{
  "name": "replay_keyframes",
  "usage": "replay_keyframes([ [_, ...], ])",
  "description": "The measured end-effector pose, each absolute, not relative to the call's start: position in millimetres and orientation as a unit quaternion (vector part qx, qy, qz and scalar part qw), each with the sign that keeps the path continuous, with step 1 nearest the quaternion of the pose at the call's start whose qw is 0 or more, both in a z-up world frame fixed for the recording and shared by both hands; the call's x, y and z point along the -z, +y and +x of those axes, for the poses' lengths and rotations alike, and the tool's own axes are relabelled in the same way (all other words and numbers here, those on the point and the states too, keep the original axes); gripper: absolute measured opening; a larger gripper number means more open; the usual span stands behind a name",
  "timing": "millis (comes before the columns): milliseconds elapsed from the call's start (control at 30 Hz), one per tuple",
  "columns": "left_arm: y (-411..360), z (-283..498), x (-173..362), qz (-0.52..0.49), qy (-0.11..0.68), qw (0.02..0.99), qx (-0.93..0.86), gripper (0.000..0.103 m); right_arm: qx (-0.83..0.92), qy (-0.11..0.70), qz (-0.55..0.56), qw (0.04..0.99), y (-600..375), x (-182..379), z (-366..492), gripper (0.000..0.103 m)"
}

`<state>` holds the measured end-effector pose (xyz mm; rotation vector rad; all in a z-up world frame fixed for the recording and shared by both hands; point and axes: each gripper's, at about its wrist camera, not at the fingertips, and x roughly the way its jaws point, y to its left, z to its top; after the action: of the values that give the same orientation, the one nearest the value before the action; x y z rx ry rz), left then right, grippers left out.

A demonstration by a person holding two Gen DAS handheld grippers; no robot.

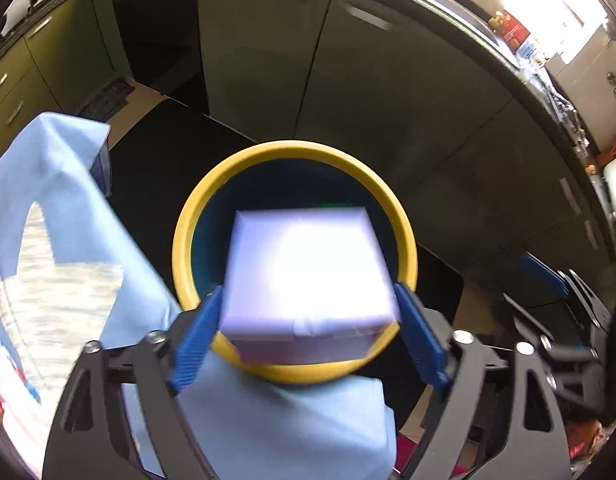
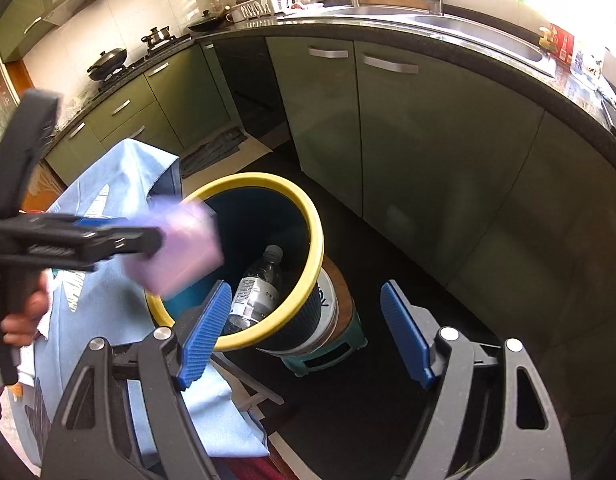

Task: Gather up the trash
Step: 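Drop the purple box into the bin by opening the left tool, then grasp the red noodle cup rim with the right tool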

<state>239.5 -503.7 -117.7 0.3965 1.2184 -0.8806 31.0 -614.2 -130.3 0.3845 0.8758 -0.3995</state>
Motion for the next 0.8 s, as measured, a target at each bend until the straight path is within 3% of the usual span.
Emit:
replay_keyframes([
  [133, -486.8, 240.5, 100.8, 0.148, 0.541, 0.722, 0.405, 0.089, 0.188, 0.42, 0.18, 0.869, -611.0, 129.6, 30.6, 0.073],
  [367, -389.8, 221.1, 42.6, 0.082, 0.483, 0.756, 0.434, 0.098, 0.174, 0.422, 0.174, 0.873, -598.8, 129.1, 42.9, 0.074],
  [800, -112.6, 198.6, 3.1, -0.008, 0.315, 0.918, 0.242, 0.098, 0.099, 0.42, 0.096, 0.897, -510.1, 98.8, 94.1, 0.074],
])
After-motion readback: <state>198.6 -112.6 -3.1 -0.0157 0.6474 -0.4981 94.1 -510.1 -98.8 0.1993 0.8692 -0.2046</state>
